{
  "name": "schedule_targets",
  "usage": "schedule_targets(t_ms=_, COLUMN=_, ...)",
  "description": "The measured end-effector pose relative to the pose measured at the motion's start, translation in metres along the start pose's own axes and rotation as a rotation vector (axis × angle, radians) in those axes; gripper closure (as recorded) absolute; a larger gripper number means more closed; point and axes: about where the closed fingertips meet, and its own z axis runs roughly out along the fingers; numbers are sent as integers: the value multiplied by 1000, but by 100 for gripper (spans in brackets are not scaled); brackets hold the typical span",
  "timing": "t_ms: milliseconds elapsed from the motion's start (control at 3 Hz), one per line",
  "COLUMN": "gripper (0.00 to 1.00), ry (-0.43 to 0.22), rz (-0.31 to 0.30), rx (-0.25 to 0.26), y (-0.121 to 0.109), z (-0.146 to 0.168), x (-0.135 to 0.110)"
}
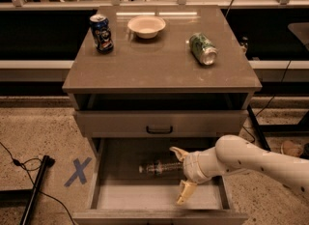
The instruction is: Pick water bottle from middle drawer and place on counter
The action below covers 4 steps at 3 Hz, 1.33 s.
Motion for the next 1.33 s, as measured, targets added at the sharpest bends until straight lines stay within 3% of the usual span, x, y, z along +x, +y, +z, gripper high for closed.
schedule_targets(t_ms=333, gripper=0, ry=8, rz=55, rx=-9, y=-5, z=18, x=9)
schedule_targets(t_ms=1333, gripper=0, ry=-10, rz=119, rx=-17, y=-38, z=65, x=44)
